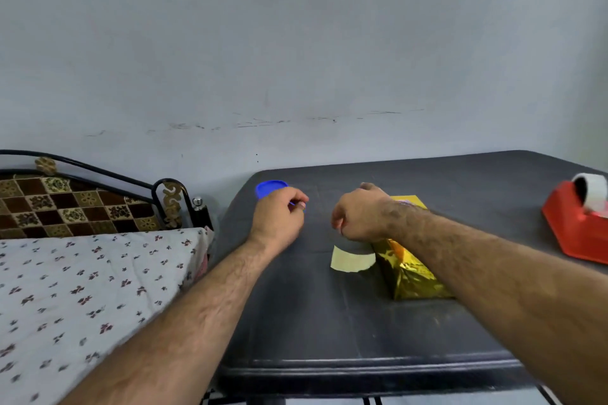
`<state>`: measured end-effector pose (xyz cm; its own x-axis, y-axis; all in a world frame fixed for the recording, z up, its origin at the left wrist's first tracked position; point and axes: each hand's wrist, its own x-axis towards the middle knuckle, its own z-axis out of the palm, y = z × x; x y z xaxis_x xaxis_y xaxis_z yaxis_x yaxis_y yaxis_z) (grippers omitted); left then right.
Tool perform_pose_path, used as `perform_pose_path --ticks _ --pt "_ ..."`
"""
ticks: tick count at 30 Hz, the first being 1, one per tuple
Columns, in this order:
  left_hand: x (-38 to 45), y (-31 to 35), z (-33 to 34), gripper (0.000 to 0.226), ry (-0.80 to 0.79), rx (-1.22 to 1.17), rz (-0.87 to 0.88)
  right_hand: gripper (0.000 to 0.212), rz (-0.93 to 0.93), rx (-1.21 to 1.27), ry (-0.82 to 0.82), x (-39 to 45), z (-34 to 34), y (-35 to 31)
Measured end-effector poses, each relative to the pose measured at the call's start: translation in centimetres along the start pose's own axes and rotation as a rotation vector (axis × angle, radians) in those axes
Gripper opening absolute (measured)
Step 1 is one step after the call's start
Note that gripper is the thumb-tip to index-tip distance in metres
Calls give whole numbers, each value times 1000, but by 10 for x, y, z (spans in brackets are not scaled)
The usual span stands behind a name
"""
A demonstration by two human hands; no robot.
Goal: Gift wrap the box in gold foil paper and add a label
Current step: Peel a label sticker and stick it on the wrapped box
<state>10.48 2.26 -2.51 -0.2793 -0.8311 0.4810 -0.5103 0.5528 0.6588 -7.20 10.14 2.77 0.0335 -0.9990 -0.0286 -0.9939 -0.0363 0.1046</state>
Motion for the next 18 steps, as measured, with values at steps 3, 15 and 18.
perform_pose_path --ticks 3,15,18 --pt "-24 17 19 12 -175 22 34 36 58 65 31 -25 3 9" --pt "-129 112 115 59 -7 -466 -94 58 711 509 29 -74 23 37" --pt "-126 106 127 94 -138 -221 116 46 624 557 88 -88 31 60"
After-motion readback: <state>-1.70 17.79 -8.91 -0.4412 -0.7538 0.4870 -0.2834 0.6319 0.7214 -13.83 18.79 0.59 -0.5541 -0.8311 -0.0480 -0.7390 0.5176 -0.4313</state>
